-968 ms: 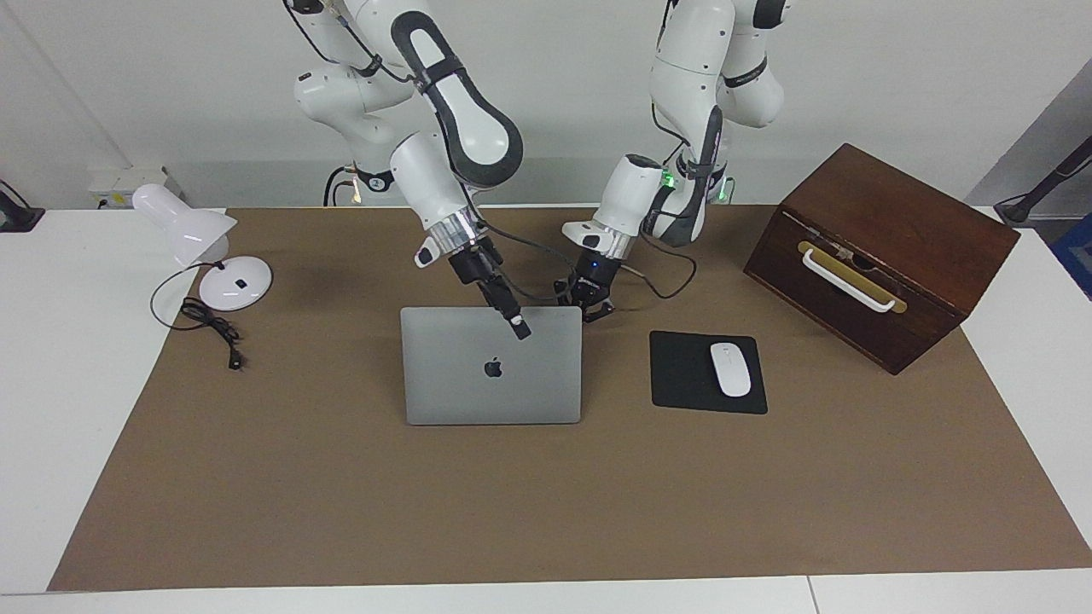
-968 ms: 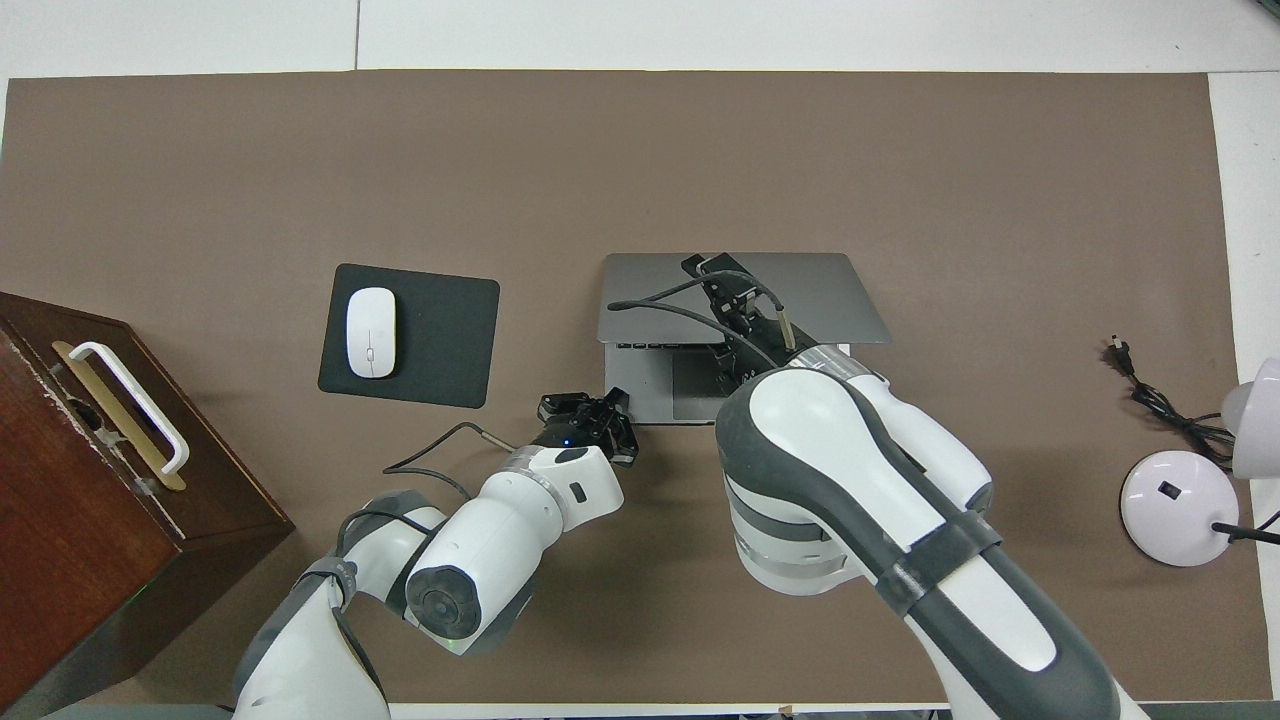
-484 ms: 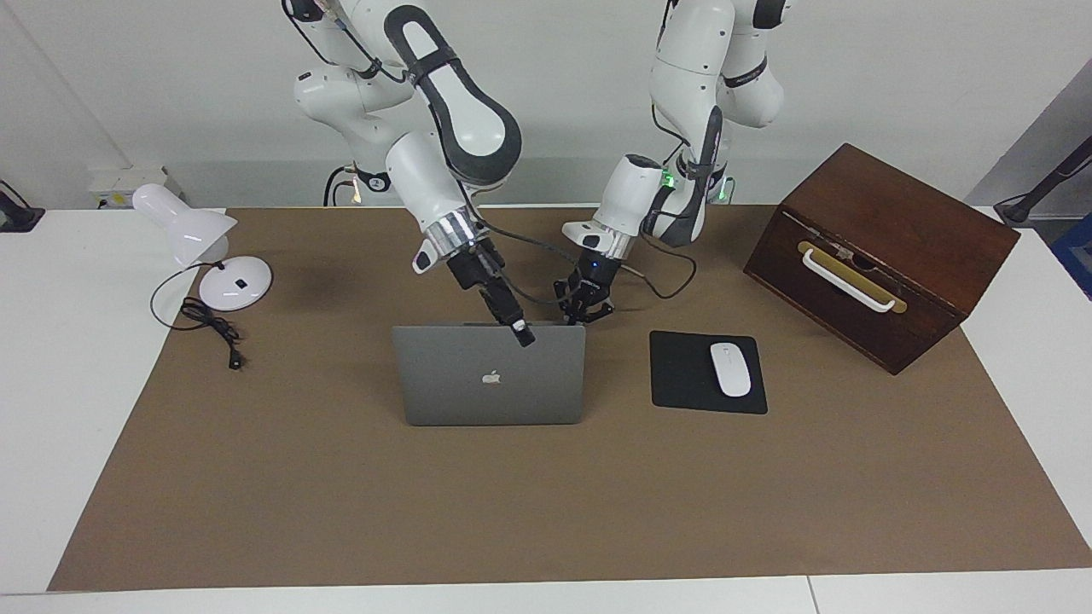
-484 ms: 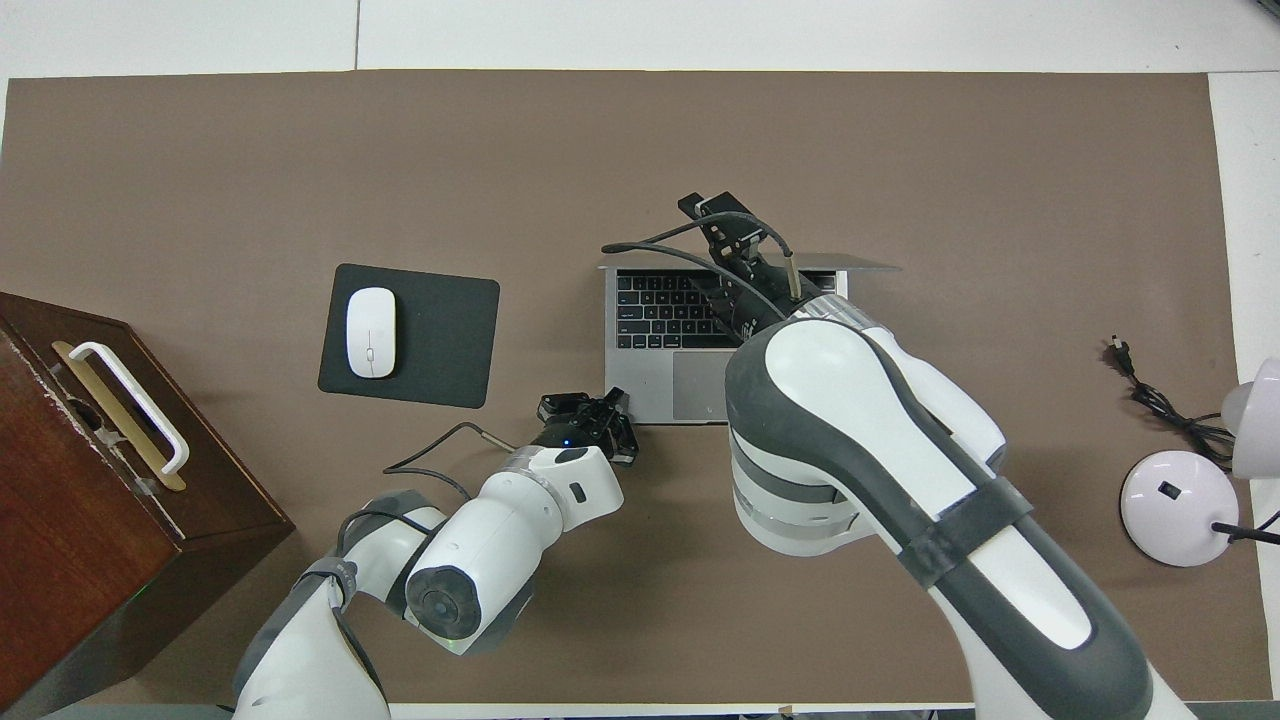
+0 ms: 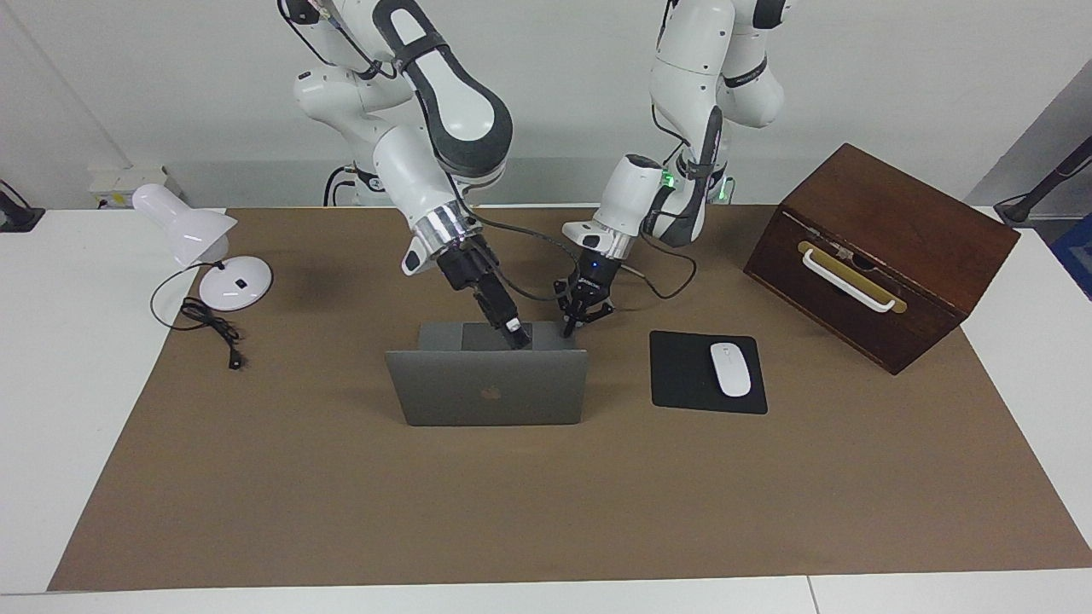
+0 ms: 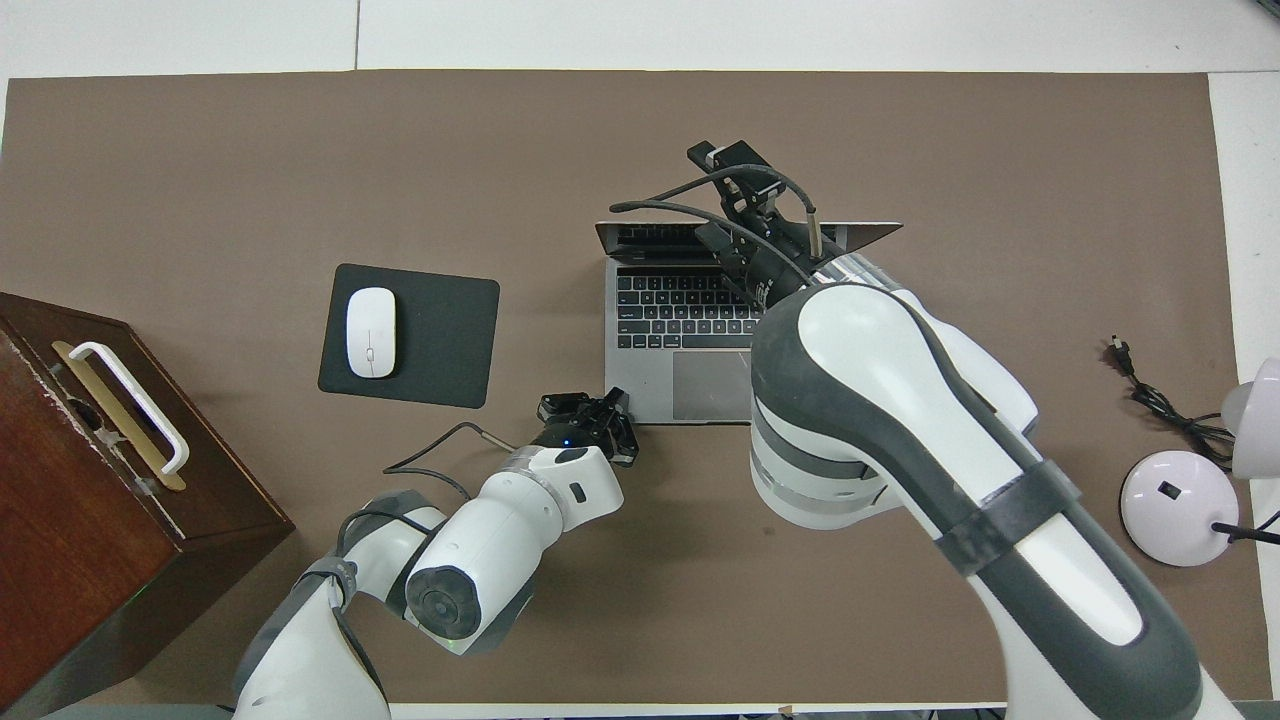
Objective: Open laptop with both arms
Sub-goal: 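Lift the laptop lid upward with the right gripper while left holds base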
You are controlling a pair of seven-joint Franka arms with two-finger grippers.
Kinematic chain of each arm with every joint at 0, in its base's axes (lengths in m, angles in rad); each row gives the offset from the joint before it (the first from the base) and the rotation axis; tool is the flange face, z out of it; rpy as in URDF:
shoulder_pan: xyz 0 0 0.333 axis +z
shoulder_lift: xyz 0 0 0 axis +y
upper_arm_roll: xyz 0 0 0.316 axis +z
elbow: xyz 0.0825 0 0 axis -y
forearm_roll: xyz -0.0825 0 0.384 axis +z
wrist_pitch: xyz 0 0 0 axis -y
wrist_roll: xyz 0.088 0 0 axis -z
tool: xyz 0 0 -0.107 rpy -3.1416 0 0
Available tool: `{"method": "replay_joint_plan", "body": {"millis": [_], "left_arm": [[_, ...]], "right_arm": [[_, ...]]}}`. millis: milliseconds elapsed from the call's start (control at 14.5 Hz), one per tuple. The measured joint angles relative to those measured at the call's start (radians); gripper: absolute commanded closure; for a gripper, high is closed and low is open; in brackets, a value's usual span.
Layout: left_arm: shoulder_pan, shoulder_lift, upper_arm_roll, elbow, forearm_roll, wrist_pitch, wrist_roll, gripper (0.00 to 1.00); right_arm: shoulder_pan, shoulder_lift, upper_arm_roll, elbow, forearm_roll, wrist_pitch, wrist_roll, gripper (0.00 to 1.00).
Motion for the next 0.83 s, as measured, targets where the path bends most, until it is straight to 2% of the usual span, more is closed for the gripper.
{"method": "replay_joint_plan", "body": {"millis": [346,830], "left_arm": [[0.0,0.001,0.0,0.0,0.0,0.002,0.0,1.0],[0.0,0.001,0.0,-0.001,0.0,0.003,0.0,1.0]], "right_arm": [[-0.035,0.02,0.0,0.059,-0.001,-0.037,0.0,0.0],[-0.03,0.028,0.002,0.068,-0.001,-0.039,0.0,0.0]]}}
